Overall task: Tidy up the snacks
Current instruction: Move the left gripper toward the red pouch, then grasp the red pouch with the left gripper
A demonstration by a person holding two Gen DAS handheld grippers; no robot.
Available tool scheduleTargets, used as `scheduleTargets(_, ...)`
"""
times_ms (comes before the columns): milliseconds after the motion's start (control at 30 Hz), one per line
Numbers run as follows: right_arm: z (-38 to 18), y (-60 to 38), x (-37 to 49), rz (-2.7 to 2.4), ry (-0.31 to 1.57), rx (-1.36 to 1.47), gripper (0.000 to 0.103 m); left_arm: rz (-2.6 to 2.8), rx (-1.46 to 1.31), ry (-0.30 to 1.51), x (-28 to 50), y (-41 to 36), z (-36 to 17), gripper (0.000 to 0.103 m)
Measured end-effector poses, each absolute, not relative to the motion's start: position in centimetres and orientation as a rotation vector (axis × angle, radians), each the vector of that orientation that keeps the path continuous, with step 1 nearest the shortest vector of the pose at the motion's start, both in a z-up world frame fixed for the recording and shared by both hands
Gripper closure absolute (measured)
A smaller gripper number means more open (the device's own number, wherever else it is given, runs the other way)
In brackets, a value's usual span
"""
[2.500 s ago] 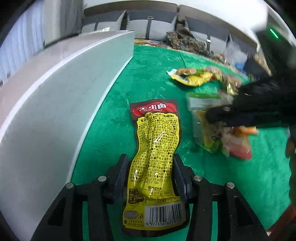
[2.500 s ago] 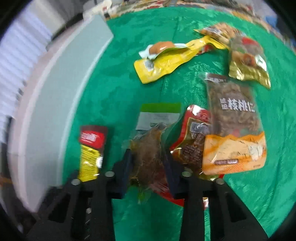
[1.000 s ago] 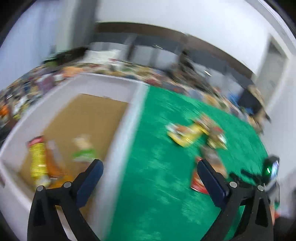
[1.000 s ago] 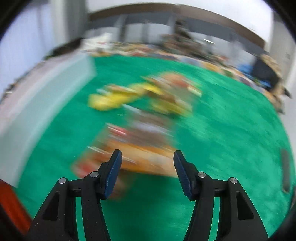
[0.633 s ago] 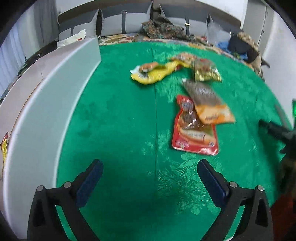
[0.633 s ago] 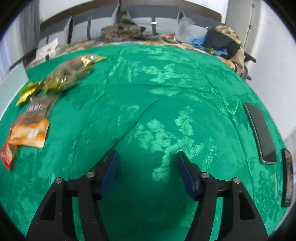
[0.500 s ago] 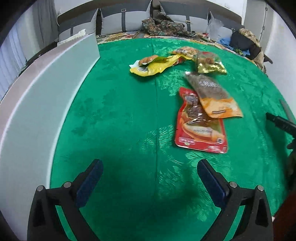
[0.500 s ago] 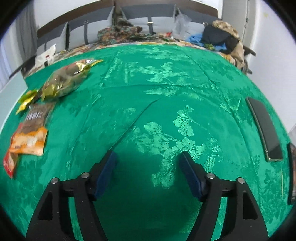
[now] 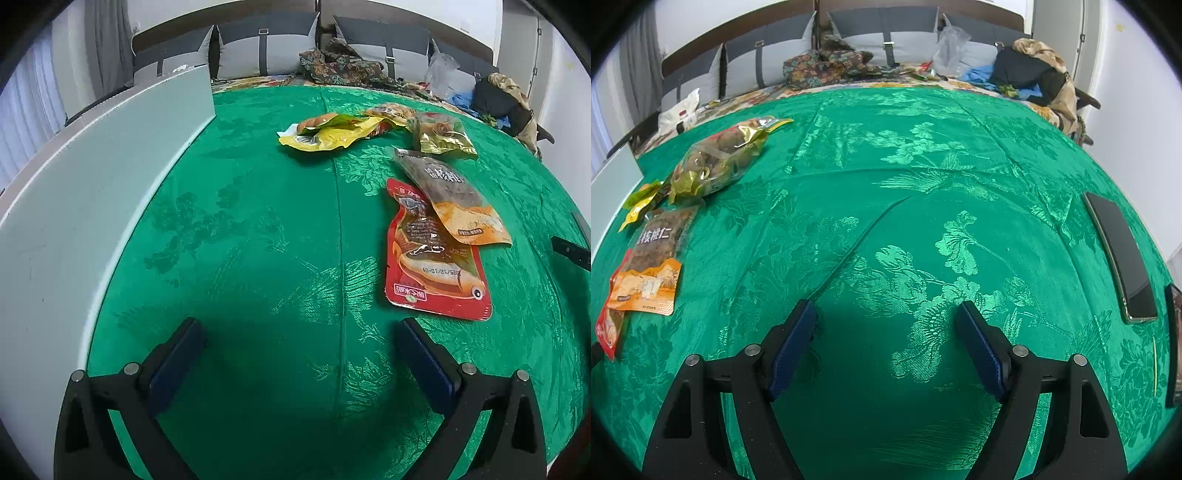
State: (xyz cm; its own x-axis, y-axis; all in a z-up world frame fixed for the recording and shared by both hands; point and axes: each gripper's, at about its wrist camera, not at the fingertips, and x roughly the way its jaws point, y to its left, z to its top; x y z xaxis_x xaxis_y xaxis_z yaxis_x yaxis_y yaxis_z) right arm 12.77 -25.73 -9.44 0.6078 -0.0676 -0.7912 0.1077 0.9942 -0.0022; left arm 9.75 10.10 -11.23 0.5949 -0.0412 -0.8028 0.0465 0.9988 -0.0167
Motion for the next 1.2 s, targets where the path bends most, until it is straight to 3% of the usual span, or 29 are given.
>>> scheduleTargets(1033,-9.48,-25.90,12.84,-0.102,0.911,0.047,0.021,-0.049,0.005,0.928,9.45,10.17,-11.28,0.000)
scheduleTargets(1200,-9.49,-25.93,12.85,-0.102,0.911,0.047,0.021,-0.123,0.015,1.005,9.19,9.59,-10.56,0.001)
